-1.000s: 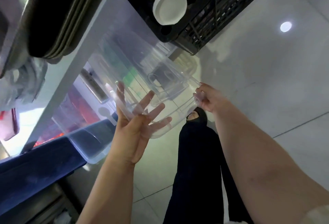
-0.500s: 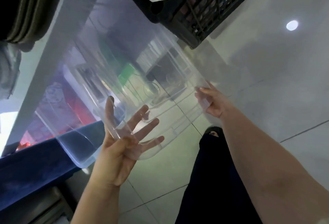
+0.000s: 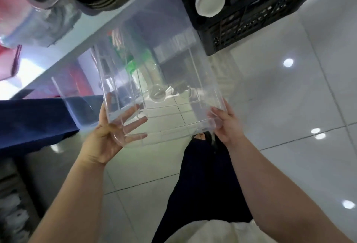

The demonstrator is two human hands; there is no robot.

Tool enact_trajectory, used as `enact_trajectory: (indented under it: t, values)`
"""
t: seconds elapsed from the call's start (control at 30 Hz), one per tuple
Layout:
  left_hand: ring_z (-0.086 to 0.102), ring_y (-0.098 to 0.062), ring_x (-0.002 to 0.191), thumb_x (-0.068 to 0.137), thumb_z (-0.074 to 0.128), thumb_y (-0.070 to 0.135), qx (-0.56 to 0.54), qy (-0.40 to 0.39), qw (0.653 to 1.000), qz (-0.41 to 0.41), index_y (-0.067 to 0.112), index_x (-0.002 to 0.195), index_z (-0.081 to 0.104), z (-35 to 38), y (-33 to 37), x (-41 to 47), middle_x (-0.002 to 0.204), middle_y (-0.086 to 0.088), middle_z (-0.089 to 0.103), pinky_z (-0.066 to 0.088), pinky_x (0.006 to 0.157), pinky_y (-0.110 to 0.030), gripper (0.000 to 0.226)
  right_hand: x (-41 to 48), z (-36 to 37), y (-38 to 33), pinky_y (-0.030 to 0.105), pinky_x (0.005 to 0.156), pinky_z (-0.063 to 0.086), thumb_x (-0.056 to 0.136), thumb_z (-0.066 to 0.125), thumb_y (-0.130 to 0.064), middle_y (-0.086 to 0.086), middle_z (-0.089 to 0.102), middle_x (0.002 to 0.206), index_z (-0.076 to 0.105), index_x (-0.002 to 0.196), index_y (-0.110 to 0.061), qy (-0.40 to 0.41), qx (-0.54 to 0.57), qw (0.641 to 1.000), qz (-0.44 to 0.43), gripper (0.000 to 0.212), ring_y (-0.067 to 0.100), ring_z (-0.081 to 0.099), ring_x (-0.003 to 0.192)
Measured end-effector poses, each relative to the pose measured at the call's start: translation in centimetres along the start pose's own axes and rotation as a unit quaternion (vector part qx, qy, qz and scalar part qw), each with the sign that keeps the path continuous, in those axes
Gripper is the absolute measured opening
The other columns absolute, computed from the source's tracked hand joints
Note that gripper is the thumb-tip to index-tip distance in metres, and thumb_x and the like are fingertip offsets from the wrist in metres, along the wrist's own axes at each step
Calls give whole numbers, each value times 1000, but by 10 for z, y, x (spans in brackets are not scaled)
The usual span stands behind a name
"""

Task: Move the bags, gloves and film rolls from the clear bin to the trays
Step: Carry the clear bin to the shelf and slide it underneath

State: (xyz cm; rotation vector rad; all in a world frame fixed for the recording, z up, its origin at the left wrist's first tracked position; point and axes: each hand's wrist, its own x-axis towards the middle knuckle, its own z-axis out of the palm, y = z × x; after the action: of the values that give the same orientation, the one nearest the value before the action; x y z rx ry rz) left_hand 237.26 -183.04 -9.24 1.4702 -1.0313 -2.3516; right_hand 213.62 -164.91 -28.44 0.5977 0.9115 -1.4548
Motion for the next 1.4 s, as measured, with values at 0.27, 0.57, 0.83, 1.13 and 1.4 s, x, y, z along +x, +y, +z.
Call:
enact_trajectory:
  t: [0.27, 0.57, 0.83, 1.13, 1.4]
  values:
    - [60, -42, 113, 89, 49, -5, -49, 135, 989, 24, 47, 137, 43, -27, 6, -26, 127, -10, 64, 57, 74, -52, 70, -61, 44, -2, 20, 43, 48, 88, 56, 4, 8, 65, 103, 51, 132, -22, 92, -169, 980, 58, 51, 17, 63, 69]
    - [62, -36, 112, 80, 62, 2, -112, 123, 985, 40, 41, 130, 54, -60, -19, -51, 125, -9, 64, 57, 79, -52, 64, -99, 61, 35, 25, 47, 38, 88, 40, 15, 7, 48, 75, 54, 126, -15, 185, -207, 961, 0, 50, 14, 44, 54]
    - [64, -34, 109, 82, 58, -3, -139, 65, 988, 14, 38, 133, 53, -117, -25, -73, 126, -13, 64, 58, 72, -47, 66, -132, 74, 103, 24, 53, 52, 92, 51, 4, 11, 63, 98, 59, 112, -29, 241, -168, 953, -75, 40, 19, 61, 71]
    - [66, -30, 106, 90, 49, -8, -192, 65, 979, -9, 39, 131, 54, -159, -39, -81, 119, -8, 68, 58, 76, -48, 63, -150, 104, 125, 37, 87, 48, 86, 57, 8, 5, 59, 108, 51, 130, -33, 266, -152, 938, -159, 61, 11, 62, 75]
    - [57, -16, 90, 95, 49, -3, -167, 160, 972, 31, 40, 130, 50, -180, -41, -79, 109, 1, 70, 52, 78, -34, 56, -126, 157, 99, 37, 89, 52, 89, 57, 6, 3, 51, 111, 50, 131, -35, 160, -246, 933, -208, 59, 14, 56, 96]
